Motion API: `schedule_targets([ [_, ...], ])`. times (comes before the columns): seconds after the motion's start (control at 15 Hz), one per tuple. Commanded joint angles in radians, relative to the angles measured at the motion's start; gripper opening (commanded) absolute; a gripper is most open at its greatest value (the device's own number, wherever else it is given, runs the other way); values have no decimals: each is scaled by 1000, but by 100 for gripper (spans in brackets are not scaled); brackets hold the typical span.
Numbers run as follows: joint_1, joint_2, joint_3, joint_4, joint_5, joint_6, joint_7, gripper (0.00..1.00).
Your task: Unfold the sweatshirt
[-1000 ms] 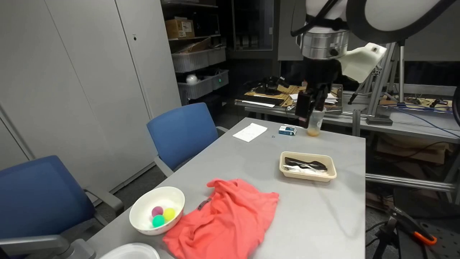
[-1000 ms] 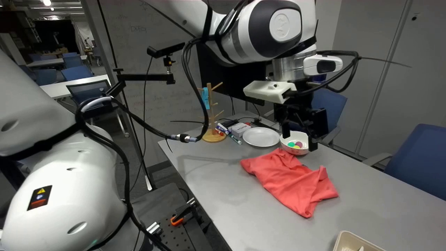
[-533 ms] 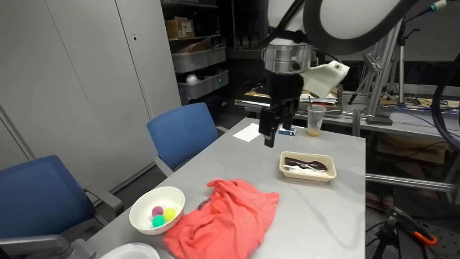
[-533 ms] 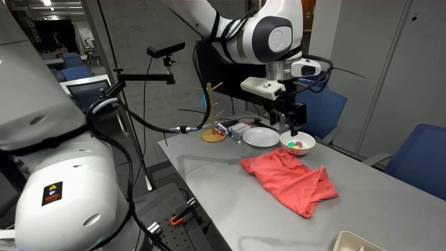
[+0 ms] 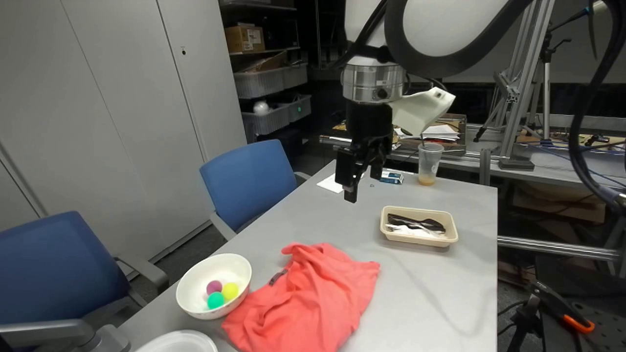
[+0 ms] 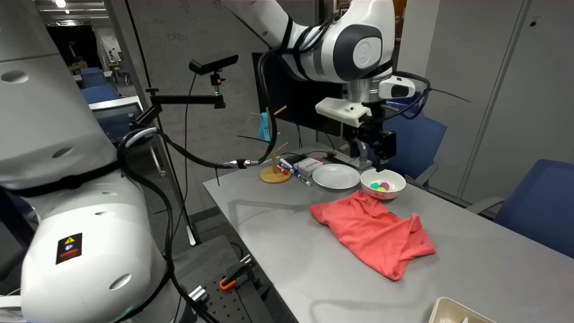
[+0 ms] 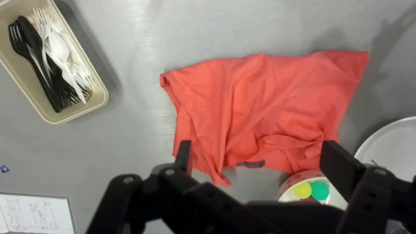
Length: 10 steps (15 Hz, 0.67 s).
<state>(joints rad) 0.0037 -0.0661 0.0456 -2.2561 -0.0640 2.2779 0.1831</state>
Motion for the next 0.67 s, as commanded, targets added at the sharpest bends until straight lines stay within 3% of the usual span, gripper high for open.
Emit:
schedule_targets([
  [0.0,7,44,-1,20,-14,11,22,100],
  [0.6,48,409,-31,168,-49,182,184,100],
])
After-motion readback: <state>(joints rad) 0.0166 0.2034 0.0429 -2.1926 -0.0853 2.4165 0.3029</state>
